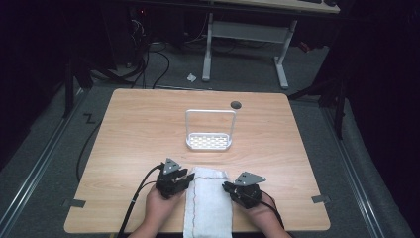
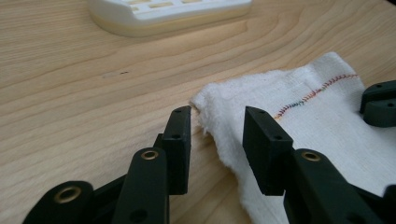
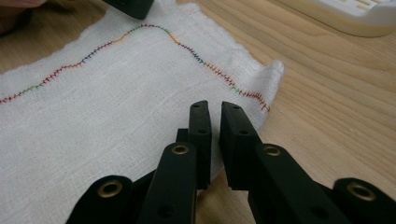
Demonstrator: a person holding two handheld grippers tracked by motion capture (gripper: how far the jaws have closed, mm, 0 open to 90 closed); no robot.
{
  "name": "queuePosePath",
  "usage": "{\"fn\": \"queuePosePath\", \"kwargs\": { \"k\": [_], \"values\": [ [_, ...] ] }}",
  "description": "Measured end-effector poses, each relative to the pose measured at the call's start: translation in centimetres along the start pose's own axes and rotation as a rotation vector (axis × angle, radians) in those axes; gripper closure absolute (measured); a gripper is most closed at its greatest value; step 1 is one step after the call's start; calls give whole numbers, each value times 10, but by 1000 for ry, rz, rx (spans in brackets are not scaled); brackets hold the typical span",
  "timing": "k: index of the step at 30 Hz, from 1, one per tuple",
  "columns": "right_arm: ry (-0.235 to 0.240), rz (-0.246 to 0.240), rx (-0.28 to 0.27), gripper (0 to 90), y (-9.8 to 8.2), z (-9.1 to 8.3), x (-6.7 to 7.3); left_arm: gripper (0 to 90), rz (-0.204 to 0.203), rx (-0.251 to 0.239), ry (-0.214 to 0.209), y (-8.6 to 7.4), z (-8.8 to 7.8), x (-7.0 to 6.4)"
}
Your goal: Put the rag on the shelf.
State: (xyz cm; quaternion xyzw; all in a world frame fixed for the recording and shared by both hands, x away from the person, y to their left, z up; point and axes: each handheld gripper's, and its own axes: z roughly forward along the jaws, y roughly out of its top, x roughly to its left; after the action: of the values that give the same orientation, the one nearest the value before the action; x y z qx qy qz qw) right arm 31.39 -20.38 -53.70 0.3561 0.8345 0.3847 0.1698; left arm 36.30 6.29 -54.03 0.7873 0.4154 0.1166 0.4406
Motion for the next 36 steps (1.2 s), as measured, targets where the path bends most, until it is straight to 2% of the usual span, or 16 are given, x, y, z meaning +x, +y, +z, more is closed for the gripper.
{"fn": "queuePosePath", "kwargs": {
  "k": [6,11,12,13,15,16,17,19,22,24,26,27,30,33,34,36],
  "values": [
    [2,0,2,832,0,0,-1,666,-20,22,10,5,8,-1],
    [3,18,-14,798,2,0,-1,766,-52,23,8,5,9,-3],
    [-31,32,-46,780,4,-3,-3,812,-59,24,9,4,9,-5],
    [-31,32,-46,780,4,-3,-3,820,-59,24,9,4,9,-5],
    [-74,70,-74,713,7,-4,-5,824,-58,24,13,3,9,-6],
    [-125,134,-80,661,10,1,-10,827,-60,23,12,3,9,-6],
    [-125,134,-80,661,10,1,-10,827,-62,23,11,3,9,-6],
    [-137,188,-52,651,13,15,-14,829,-63,23,9,3,9,-6],
    [-142,188,-33,672,16,21,-13,831,-57,24,15,3,9,-7],
    [-153,180,-46,776,17,22,-11,833,-55,24,14,3,9,-7],
    [-143,183,-25,847,17,23,-8,836,-57,25,8,3,9,-6],
    [-151,161,-20,855,17,22,-6,839,-58,26,6,3,9,-6],
    [-148,161,-23,858,17,21,-5,842,-47,24,-3,3,8,-7],
    [-150,158,-49,859,17,17,-4,844,-39,-30,-6,1,3,-8],
    [-154,160,-76,859,19,12,-2,845,-40,-34,-6,1,2,-8],
    [-158,153,-87,859,20,11,-1,845,-41,-55,-6,1,-1,-9]
  ]
}}
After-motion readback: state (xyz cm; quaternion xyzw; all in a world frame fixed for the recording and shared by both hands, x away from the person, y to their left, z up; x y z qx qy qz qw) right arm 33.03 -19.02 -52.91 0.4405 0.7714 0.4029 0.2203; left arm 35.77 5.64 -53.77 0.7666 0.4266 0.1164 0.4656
